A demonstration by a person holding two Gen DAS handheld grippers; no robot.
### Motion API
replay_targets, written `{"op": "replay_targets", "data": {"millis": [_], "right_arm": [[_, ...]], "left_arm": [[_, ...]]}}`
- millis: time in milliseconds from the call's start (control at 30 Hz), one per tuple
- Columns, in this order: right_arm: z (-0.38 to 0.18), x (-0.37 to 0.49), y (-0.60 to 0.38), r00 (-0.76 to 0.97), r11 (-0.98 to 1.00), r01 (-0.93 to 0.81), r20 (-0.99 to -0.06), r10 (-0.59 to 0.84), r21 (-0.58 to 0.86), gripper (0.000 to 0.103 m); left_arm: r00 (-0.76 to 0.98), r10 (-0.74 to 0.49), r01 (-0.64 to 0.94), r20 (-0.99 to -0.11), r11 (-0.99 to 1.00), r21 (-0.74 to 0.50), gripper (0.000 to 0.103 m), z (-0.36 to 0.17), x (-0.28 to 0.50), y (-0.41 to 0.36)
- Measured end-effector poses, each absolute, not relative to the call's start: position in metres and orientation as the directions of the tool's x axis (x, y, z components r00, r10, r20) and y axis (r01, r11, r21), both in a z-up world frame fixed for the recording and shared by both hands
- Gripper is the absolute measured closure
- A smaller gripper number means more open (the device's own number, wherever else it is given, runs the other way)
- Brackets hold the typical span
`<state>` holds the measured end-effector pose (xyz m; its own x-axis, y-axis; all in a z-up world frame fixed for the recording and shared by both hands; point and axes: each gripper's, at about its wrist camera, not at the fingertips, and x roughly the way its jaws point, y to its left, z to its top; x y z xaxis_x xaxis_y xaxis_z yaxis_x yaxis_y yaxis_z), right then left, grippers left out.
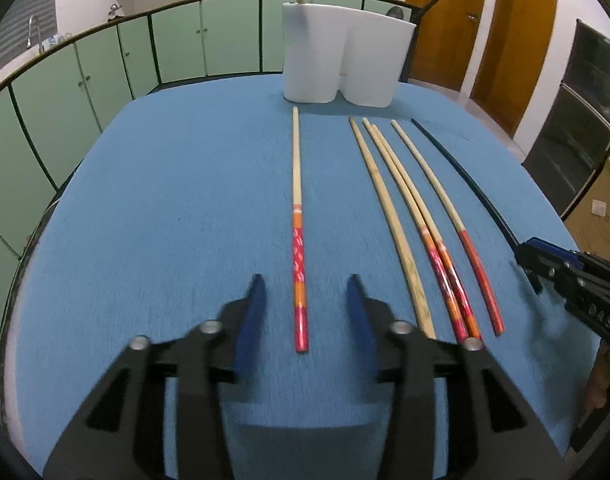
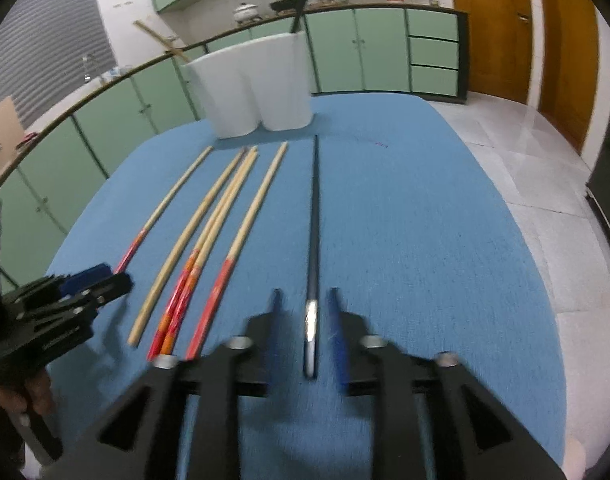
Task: Organize utensils
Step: 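Grasp a red-patterned chopstick with the left tool while the right grasps the black chopstick, then lift both chopsticks into the white holder and open both tools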
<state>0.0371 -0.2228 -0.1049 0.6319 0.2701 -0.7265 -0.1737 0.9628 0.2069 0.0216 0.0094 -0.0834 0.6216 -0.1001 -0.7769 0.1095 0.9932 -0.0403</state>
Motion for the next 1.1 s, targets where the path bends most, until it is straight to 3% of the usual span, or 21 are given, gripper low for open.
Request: {"op": "replay_targets", "data": {"millis": [267, 433, 533, 633, 700, 867, 1100], "right_arm": [[-0.107, 0.006, -0.224, 0.627, 0.962, -0.218, -0.732, 0.268, 0.166, 0.068], [-0.107, 0.015, -0.218, 0.631, 0.968, -0.205, -0.737, 0.242, 0.143, 0.082], [-0.108, 0.017, -0.215, 0.636, 0.971, -0.203, -0.738, 0.226, 0.122, 0.094], [-0.108, 0.018, -0.214, 0.638, 0.973, -0.2, -0.739, 0.216, 0.112, 0.095], [-0.108, 0.018, -0.214, 0.637, 0.973, -0.198, -0.74, 0.217, 0.115, 0.095], [-0.097, 0.016, -0.22, 0.634, 0.97, -0.208, -0.737, 0.232, 0.127, 0.096], [-0.051, 0.01, -0.234, 0.69, 0.965, -0.236, -0.68, 0.247, 0.111, 0.096]], "left_arm": [[0.625, -0.095, 0.107, -0.775, 0.994, -0.035, 0.059, -0.084, 0.007, 0.013], [0.624, -0.089, 0.1, -0.776, 0.994, -0.034, 0.061, -0.085, 0.008, 0.013], [0.624, -0.088, 0.094, -0.777, 0.995, -0.038, 0.073, -0.085, 0.01, 0.012], [0.623, -0.084, 0.097, -0.778, 0.995, -0.03, 0.084, -0.085, 0.011, 0.009], [0.622, -0.082, 0.101, -0.779, 0.995, -0.024, 0.098, -0.084, 0.012, 0.007], [0.614, -0.098, 0.11, -0.783, 0.993, -0.038, 0.098, -0.076, 0.011, 0.006], [0.686, -0.083, 0.146, -0.722, 0.989, 0.025, 0.098, -0.019, -0.002, 0.005]]}}
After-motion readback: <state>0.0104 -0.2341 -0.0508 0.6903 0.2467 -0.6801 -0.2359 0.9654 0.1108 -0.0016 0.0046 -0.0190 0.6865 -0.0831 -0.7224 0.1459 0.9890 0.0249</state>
